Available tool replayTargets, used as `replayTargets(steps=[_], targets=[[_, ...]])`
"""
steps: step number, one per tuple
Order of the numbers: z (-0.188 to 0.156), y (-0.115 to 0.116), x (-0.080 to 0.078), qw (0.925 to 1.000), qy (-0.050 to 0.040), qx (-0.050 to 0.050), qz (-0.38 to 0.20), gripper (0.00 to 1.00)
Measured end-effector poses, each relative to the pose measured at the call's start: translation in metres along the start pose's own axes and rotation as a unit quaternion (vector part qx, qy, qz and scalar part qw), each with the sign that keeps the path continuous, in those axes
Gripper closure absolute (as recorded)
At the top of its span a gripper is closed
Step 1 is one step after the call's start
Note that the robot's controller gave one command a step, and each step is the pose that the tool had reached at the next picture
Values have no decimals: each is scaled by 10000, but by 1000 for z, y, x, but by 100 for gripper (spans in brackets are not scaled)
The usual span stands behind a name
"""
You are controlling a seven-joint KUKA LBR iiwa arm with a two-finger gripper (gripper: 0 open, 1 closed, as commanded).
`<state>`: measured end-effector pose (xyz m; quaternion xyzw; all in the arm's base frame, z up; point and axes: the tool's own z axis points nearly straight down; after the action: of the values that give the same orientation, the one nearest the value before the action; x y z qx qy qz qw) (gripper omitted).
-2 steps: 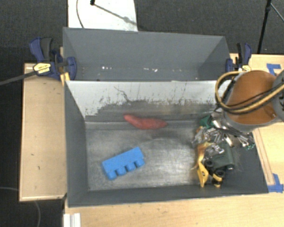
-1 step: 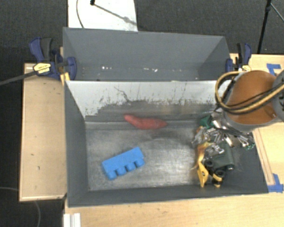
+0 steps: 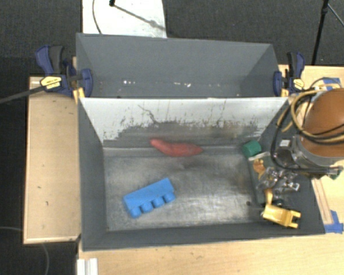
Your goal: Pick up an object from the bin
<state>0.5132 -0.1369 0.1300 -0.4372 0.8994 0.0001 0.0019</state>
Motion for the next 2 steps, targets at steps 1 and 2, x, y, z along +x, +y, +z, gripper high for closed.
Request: replayTargets(steps=[1,2], targets=[[0,0,0,10000,0,0,0,100],[47,-6,-19,9999,-110,-34,-121,100]])
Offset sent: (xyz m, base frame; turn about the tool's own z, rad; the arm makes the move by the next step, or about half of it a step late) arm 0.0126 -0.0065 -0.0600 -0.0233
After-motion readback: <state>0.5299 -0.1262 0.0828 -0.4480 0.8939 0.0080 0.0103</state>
